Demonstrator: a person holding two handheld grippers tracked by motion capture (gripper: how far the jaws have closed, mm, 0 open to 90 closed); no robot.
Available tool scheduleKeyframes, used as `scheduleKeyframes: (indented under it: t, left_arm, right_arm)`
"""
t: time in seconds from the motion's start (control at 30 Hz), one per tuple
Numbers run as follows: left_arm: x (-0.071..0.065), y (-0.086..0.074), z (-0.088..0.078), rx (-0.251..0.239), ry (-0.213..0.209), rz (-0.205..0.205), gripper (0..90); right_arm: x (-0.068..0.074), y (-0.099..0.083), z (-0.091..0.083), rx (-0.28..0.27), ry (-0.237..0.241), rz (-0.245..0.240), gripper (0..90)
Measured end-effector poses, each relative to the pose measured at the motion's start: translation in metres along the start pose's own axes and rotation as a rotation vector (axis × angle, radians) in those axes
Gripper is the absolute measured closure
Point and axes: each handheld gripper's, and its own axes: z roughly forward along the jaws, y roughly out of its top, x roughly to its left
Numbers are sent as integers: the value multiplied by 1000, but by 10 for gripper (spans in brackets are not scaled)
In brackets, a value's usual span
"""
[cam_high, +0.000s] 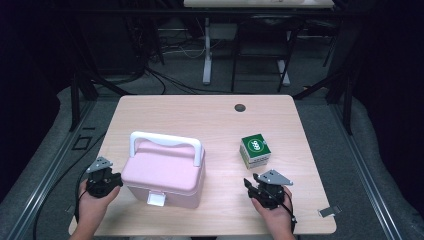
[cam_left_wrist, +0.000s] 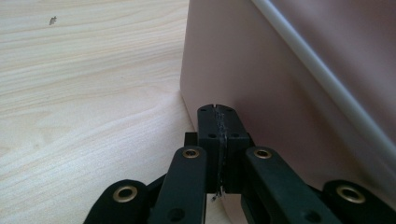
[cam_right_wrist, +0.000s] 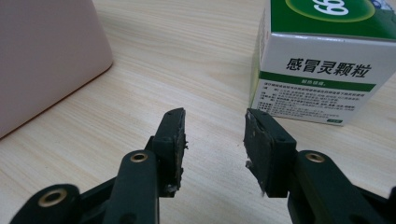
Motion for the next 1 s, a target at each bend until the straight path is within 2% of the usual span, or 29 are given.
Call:
scheduleKeyframes:
  t: [0.37, 0.43, 0.47, 0.53, 0.57, 0.6, 0.67, 0.8, 0.9, 0.97, 1.0]
  left_arm:
    - [-4, 0, 0, 2, -14, 2, 893]
    - [-6, 1, 2, 3, -13, 7, 893]
    - [-8, 2, 3, 5, -9, 7, 893]
    - [-9, 2, 4, 3, -6, 9, 894]
    - [-9, 2, 4, 3, -6, 9, 894]
    - [-10, 3, 5, -1, -11, 3, 894]
    - [-10, 5, 6, 0, -19, 10, 893]
    - [-8, 8, 9, -7, -19, 13, 893]
    - [-8, 9, 11, -11, -31, 2, 894]
    - [-11, 9, 12, -11, -41, 3, 894]
    - [-12, 9, 12, -10, -46, 6, 894]
  right_arm:
    - [9, 2, 4, 0, 11, -27, 577]
    - [11, 3, 4, -14, 9, -35, 603]
    - [14, 4, 4, -13, 0, -38, 686]
    - [15, 6, 5, -1, 23, -40, 762]
    - [15, 6, 5, -1, 23, -40, 762]
    - [18, 6, 8, 15, 27, -55, 823]
    - [22, 7, 10, 28, 39, -71, 854]
    - [26, 8, 11, 37, 51, -73, 864]
    - [28, 10, 13, 21, 88, -41, 864]
    - [31, 11, 13, 26, 96, -46, 863]
    - [34, 11, 15, 21, 115, -55, 862]
